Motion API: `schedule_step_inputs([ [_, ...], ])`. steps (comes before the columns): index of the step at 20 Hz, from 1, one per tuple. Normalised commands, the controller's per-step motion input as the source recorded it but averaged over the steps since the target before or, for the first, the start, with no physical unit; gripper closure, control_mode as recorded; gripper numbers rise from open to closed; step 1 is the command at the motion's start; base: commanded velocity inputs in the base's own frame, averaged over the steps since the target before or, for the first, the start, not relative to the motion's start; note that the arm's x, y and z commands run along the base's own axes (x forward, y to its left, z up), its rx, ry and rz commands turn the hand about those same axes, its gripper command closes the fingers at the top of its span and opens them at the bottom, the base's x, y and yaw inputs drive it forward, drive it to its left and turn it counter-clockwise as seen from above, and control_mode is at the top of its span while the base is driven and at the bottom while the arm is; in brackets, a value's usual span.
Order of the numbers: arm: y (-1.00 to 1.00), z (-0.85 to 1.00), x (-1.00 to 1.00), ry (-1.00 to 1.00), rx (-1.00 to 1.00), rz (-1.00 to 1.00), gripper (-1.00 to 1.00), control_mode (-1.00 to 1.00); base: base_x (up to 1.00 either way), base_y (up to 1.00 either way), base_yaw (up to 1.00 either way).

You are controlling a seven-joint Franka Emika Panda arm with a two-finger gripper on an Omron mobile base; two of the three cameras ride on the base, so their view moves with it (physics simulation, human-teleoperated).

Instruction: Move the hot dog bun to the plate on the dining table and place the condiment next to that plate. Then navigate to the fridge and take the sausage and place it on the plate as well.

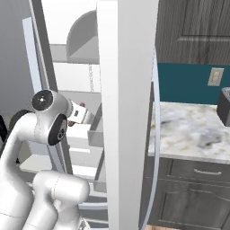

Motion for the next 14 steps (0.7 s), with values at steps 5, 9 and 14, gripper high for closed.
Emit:
schedule_step_inputs([
  [5,0.44,0.17,-0.86,0.00,0.00,0.00,1.00,-1.00,0.00,0.00,0.00],
  [9,0.25,0.03,-0.69,0.00,0.00,0.00,1.00,-1.00,0.00,0.00,0.00],
  [14,0.21,0.00,-0.58,0.01,0.00,0.00,1.00,-1.00,0.00,0.00,0.00],
])
